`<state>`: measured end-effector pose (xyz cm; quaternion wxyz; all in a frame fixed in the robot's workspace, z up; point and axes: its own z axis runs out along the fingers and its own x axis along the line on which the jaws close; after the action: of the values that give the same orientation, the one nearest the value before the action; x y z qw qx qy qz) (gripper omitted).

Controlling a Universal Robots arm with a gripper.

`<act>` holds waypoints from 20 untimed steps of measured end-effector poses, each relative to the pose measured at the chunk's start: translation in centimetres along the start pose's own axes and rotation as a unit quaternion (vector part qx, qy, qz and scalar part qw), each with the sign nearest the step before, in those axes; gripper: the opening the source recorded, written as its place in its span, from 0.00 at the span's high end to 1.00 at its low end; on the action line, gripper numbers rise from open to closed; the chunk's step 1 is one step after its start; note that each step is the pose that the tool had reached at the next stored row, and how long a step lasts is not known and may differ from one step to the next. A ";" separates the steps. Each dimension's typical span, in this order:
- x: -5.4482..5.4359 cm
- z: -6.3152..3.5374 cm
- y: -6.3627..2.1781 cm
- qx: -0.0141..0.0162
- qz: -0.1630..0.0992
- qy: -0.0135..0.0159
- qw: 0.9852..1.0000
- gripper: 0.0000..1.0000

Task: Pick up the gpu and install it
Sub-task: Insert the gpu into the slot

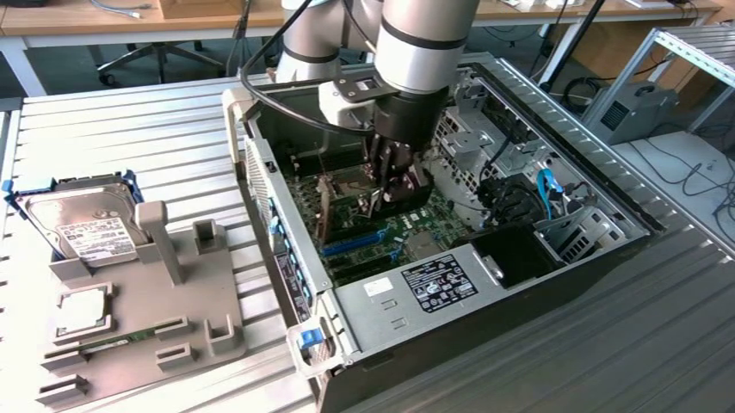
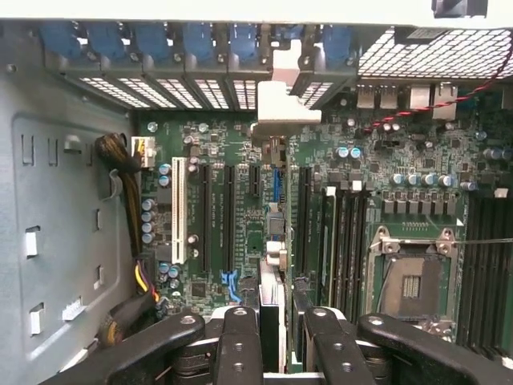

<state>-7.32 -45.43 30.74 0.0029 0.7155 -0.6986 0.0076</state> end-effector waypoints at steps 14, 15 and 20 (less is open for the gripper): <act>-0.2 1.53 1.51 0.000 0.000 0.000 1.000 0.74; -0.2 1.71 1.64 0.000 0.000 0.000 1.000 0.74; -0.6 2.60 2.21 0.000 0.000 0.000 1.000 0.74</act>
<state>-9.53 -44.88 28.11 0.0029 0.7155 -0.6986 0.0076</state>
